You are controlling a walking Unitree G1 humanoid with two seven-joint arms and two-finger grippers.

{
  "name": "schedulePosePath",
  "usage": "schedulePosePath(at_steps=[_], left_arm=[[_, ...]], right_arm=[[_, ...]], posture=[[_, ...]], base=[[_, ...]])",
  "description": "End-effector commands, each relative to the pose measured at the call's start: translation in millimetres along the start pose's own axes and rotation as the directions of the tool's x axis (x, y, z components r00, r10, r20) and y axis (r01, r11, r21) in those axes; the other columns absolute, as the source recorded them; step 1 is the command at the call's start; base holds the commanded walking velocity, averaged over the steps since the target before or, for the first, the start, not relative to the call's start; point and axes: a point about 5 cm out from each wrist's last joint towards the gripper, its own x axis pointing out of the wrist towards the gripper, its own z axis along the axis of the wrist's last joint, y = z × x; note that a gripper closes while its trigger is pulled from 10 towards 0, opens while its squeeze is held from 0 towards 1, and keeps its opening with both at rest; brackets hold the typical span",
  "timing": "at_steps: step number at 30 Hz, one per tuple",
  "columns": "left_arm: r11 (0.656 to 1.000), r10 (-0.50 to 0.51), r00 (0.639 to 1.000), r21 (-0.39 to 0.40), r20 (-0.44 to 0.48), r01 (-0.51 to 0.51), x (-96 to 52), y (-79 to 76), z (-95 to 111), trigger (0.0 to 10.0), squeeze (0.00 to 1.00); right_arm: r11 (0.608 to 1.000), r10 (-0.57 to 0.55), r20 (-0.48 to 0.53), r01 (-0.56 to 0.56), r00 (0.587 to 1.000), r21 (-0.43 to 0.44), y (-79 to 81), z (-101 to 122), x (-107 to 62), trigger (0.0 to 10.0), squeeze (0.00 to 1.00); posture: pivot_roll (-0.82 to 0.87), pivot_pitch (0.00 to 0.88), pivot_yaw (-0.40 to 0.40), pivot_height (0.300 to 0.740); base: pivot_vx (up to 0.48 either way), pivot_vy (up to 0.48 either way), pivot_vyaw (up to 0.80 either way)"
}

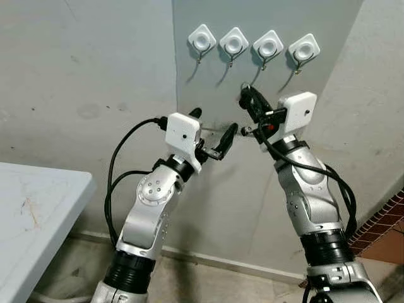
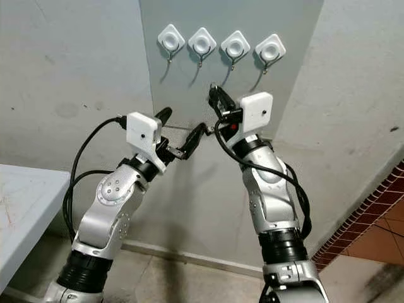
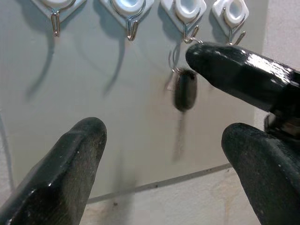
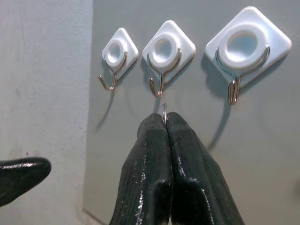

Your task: Hang keys on a hook

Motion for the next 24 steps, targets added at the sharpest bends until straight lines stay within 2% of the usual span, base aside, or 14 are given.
schedulePosePath(at_steps=[1, 9, 15, 22, 24], left_arm=[[1.000, -0.026, 0.999, 0.016, 0.028, 0.025, 4.2, -1.5, 10.2, 10.0, 0.00], [0.998, -0.067, 0.997, 0.020, 0.039, 0.066, 7.9, -9.1, 14.6, 10.0, 0.00], [0.995, -0.101, 0.994, 0.016, 0.043, 0.100, 10.0, -17.1, 16.8, 10.0, 0.00], [0.994, -0.106, 0.994, 0.007, 0.042, 0.105, 9.8, -20.0, 16.7, 10.0, 0.00], [0.994, -0.105, 0.994, 0.003, 0.042, 0.105, 9.7, -20.8, 16.7, 10.0, 0.00]], right_arm=[[1.000, -0.012, 0.027, 0.012, 1.000, 0.001, -6.8, 6.2, 3.3, 10.0, 0.00], [0.998, -0.061, 0.064, 0.059, 0.996, 0.032, -17.7, 11.8, 5.4, 10.0, 0.00], [0.992, -0.089, 0.107, 0.078, 0.990, 0.103, -22.2, 16.5, 7.9, 10.0, 0.00], [0.986, -0.105, 0.121, 0.088, 0.987, 0.141, -25.8, 18.9, 9.2, 10.0, 0.00], [0.979, -0.120, 0.121, 0.097, 0.985, 0.178, -28.0, 18.9, 10.0, 10.0, 0.00]], posture=[[-0.04, 0.000, -0.034, 0.740], [-0.04, 0.000, -0.037, 0.740], [-0.05, 0.000, -0.037, 0.740], [-0.04, 0.000, -0.041, 0.740], [-0.04, 0.000, -0.042, 0.740]], base=[[0.000, 0.000, 0.00], [0.000, 0.000, 0.00], [0.000, 0.000, 0.00], [0.000, 0.000, 0.00], [0.000, 0.000, 0.00]])
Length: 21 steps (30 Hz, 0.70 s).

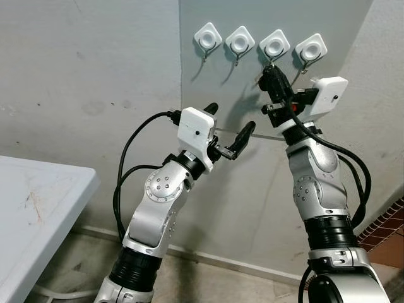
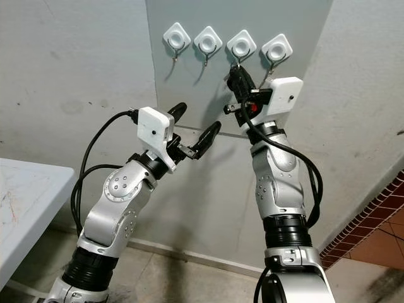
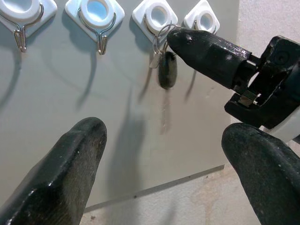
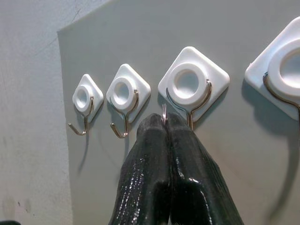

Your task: Hang keys on a hook

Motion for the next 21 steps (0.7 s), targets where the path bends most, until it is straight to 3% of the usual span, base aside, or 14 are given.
schedulePosePath(at_steps=[1, 10, 12, 21], left_arm=[[1.000, -0.014, 1.000, 0.009, 0.020, 0.013, 2.0, -3.6, 7.2, 10.0, 0.00], [1.000, -0.003, 1.000, -0.006, 0.022, 0.003, 0.8, -2.7, 8.2, 10.0, 0.00], [1.000, -0.001, 1.000, -0.008, 0.021, 0.002, 0.5, -2.6, 8.2, 10.0, 0.00], [1.000, 0.006, 1.000, -0.016, 0.021, -0.005, 0.6, -1.8, 9.4, 10.0, 0.00]], right_arm=[[0.999, -0.013, 0.021, 0.012, 1.000, 0.036, -3.2, 5.6, 5.6, 10.0, 0.00], [0.987, -0.036, -0.005, 0.036, 0.999, 0.154, -4.9, -1.7, 1.9, 10.0, 0.00], [0.971, -0.034, -0.020, 0.037, 0.999, 0.237, -2.4, -7.3, -2.4, 10.0, 0.00], [0.949, -0.014, -0.072, 0.035, 0.997, 0.313, 5.2, -21.7, -13.9, 10.0, 0.00]], posture=[[-0.04, 0.000, -0.042, 0.740], [-0.04, 0.000, -0.046, 0.740], [-0.04, 0.000, -0.046, 0.740], [-0.03, 0.000, -0.046, 0.740]], base=[[0.000, 0.000, 0.00], [0.000, 0.000, 0.00], [0.000, 0.000, 0.00], [0.000, 0.000, 0.00]])
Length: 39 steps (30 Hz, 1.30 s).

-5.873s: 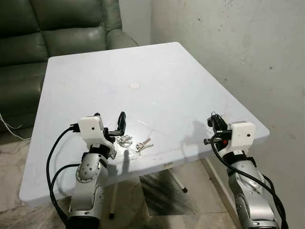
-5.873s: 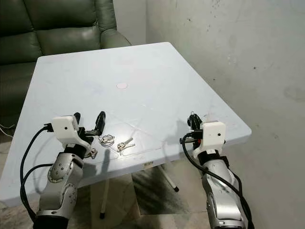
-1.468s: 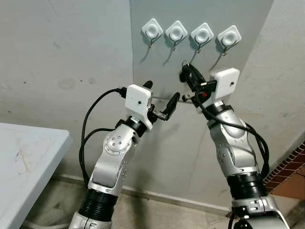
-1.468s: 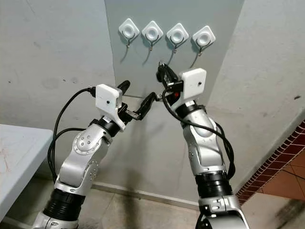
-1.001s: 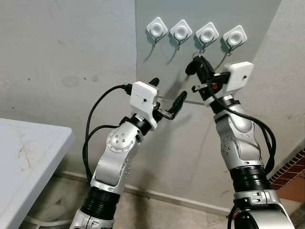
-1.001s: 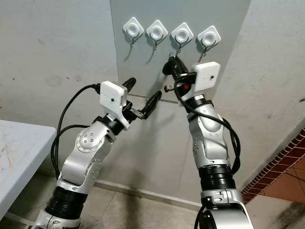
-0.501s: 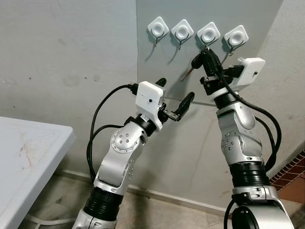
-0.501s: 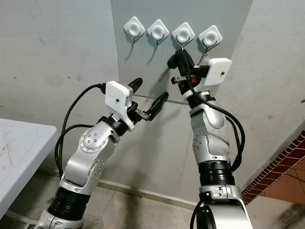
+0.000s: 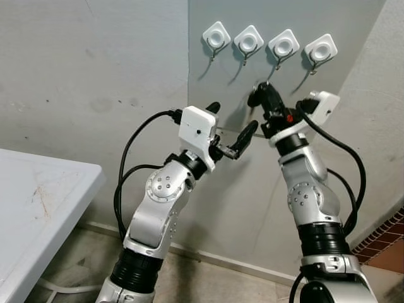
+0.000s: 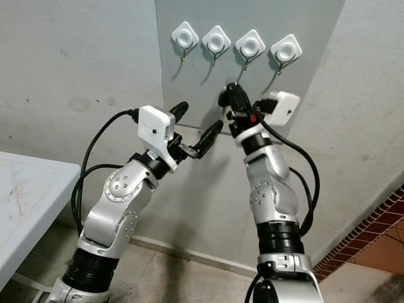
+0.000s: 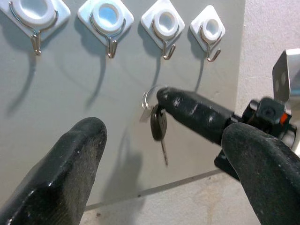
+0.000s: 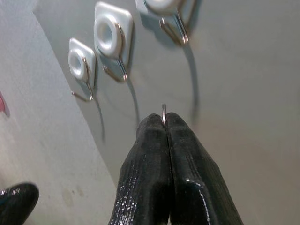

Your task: Hang keys on a hook

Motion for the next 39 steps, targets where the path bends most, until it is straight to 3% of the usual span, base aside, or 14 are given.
schedulePosePath(at_steps=[1, 14, 18, 39], left_arm=[[1.000, 0.006, 1.000, -0.002, 0.017, -0.006, 0.6, 0.3, 5.6, 10.0, 0.00], [1.000, 0.010, 1.000, -0.007, 0.020, -0.009, 2.2, 1.2, 6.8, 10.0, 0.00], [1.000, 0.011, 1.000, -0.010, 0.021, -0.011, 2.9, 1.0, 7.3, 10.0, 0.00], [1.000, 0.009, 1.000, -0.017, 0.025, -0.009, 3.7, -0.4, 8.6, 10.0, 0.00]], right_arm=[[0.999, 0.040, 0.032, -0.040, 0.999, -0.016, 6.1, 10.1, 3.1, 10.0, 0.00], [0.985, 0.152, 0.067, -0.146, 0.986, -0.090, 18.1, 23.4, 8.0, 10.0, 0.00], [0.989, 0.137, 0.113, -0.129, 0.984, -0.072, 17.7, 30.9, 11.3, 10.0, 0.00], [0.999, 0.045, 0.163, -0.040, 0.986, -0.031, 6.2, 39.1, 11.6, 10.0, 0.00]], posture=[[-0.03, 0.000, -0.046, 0.740], [-0.03, 0.000, -0.045, 0.740], [-0.03, 0.000, -0.046, 0.740], [-0.03, 0.000, -0.042, 0.740]], base=[[0.000, 0.000, 0.00], [0.000, 0.000, 0.00], [0.000, 0.000, 0.00], [0.000, 0.000, 0.00]])
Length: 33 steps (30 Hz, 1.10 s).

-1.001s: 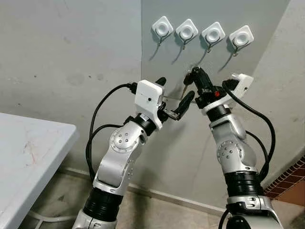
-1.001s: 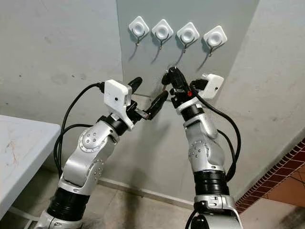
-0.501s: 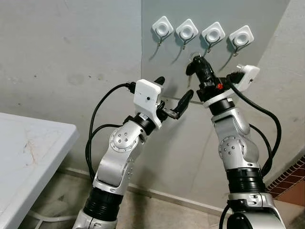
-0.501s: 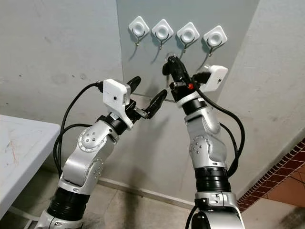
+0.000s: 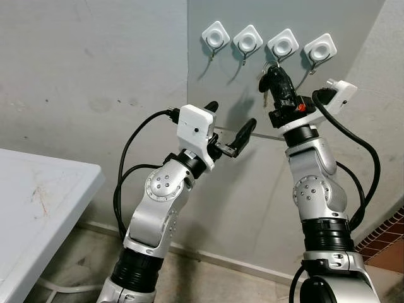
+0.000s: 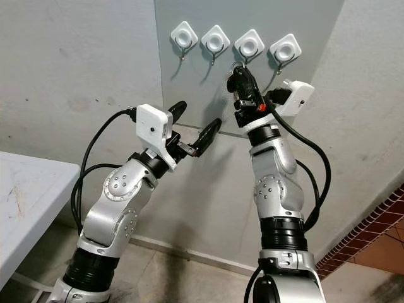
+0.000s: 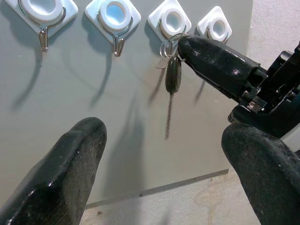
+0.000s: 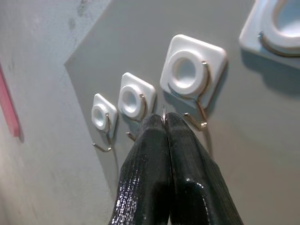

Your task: Hang keys on a hook

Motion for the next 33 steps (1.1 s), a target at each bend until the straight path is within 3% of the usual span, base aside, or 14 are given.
schedulePosePath(at_steps=[1, 11, 29, 30, 31, 32, 33], left_arm=[[1.000, -0.008, 1.000, 0.006, 0.026, 0.007, 3.2, -2.3, 8.4, 10.0, 0.00], [1.000, -0.009, 1.000, 0.004, 0.027, 0.009, 3.3, -3.1, 9.1, 10.0, 0.00], [1.000, 0.004, 1.000, -0.007, 0.030, -0.004, 2.6, -2.4, 10.9, 10.0, 0.00], [1.000, 0.006, 1.000, -0.007, 0.030, -0.005, 2.8, -2.5, 10.9, 10.0, 0.00], [1.000, 0.006, 1.000, -0.007, 0.030, -0.005, 2.8, -2.5, 10.9, 10.0, 0.00], [1.000, 0.007, 1.000, -0.010, 0.028, -0.007, 2.8, -2.4, 10.4, 10.0, 0.00], [1.000, 0.010, 1.000, -0.014, 0.026, -0.009, 2.7, -2.0, 9.7, 10.0, 0.00]], right_arm=[[1.000, -0.009, 0.028, 0.008, 1.000, 0.009, -0.4, 5.4, 2.5, 10.0, 0.00], [0.996, -0.058, 0.031, 0.056, 0.998, 0.069, -5.7, 3.8, 0.6, 10.0, 0.00], [0.973, -0.132, -0.050, 0.139, 0.990, 0.186, -14.9, -12.1, -6.7, 10.0, 0.00], [0.972, -0.125, -0.052, 0.133, 0.991, 0.195, -14.2, -12.8, -7.2, 10.0, 0.10], [0.972, -0.125, -0.052, 0.133, 0.991, 0.195, -14.2, -12.8, -7.2, 10.0, 0.10], [0.972, -0.123, -0.054, 0.132, 0.991, 0.197, -13.0, -14.3, -8.1, 10.0, 1.00], [0.977, -0.117, -0.065, 0.126, 0.991, 0.174, -11.4, -16.5, -9.2, 10.0, 1.00]], posture=[[-0.03, 0.000, -0.041, 0.740], [-0.03, 0.000, -0.041, 0.740], [-0.02, 0.000, -0.046, 0.740], [-0.02, 0.000, -0.047, 0.740], [-0.02, 0.000, -0.047, 0.740], [-0.02, 0.000, -0.049, 0.740], [-0.02, 0.000, -0.049, 0.740]], base=[[0.000, 0.000, 0.00], [0.000, 0.000, 0.00], [0.000, 0.000, 0.00], [0.000, 0.000, 0.00], [0.000, 0.000, 0.00], [0.000, 0.000, 0.00], [0.000, 0.000, 0.00]])
